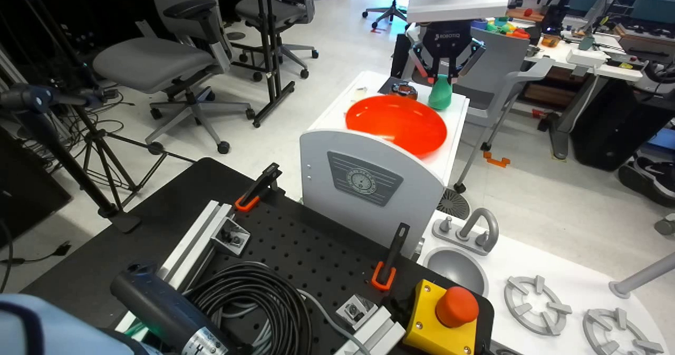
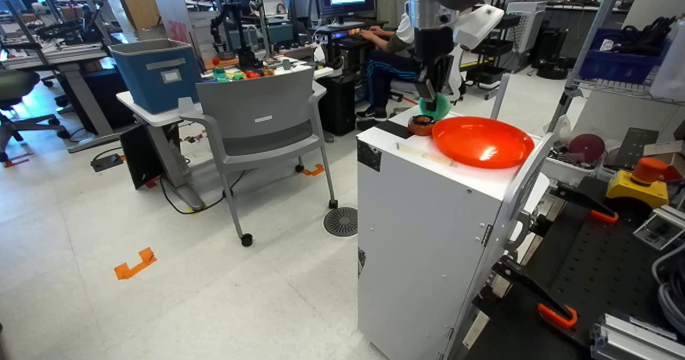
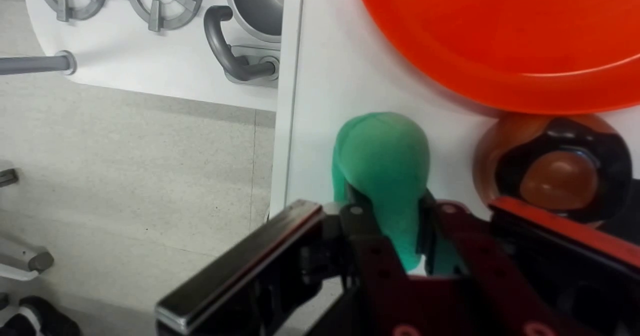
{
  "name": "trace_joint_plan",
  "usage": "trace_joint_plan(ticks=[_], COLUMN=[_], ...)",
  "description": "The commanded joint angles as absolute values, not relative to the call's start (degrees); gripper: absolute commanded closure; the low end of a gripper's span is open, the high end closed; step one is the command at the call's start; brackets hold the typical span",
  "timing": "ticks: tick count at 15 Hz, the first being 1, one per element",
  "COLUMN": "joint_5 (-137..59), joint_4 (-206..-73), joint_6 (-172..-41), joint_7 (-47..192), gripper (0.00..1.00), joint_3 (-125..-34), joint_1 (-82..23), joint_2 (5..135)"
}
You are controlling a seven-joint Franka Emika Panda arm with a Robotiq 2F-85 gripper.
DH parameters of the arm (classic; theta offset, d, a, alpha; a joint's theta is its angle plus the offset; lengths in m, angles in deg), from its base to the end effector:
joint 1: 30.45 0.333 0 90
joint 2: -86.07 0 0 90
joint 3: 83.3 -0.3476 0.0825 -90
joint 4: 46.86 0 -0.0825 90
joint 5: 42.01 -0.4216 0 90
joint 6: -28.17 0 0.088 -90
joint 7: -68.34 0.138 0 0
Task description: Pick up the pee plush toy and put it on the orange plate
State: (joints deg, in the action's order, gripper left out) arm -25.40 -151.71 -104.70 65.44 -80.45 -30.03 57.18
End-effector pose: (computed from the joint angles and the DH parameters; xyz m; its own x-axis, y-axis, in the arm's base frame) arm 0.6880 -0.0393 0.2282 0.9771 0.2063 -0.0514 0.2126 -0.9503 0.2273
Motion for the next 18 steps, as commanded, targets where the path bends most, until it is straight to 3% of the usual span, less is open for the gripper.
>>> trace_joint_plan(ticks=[1, 18], joint_5=[-24.5, -24.3], joint_4=[-154.8, -159.7], joint_6=[-107.5, -111.2], joint_7=[65.3, 66.2], gripper=[0.95, 0.95], joint_3=[-80.0, -79.9], joint_1=[-29.8, -29.6], joint_2=[59.7, 65.2])
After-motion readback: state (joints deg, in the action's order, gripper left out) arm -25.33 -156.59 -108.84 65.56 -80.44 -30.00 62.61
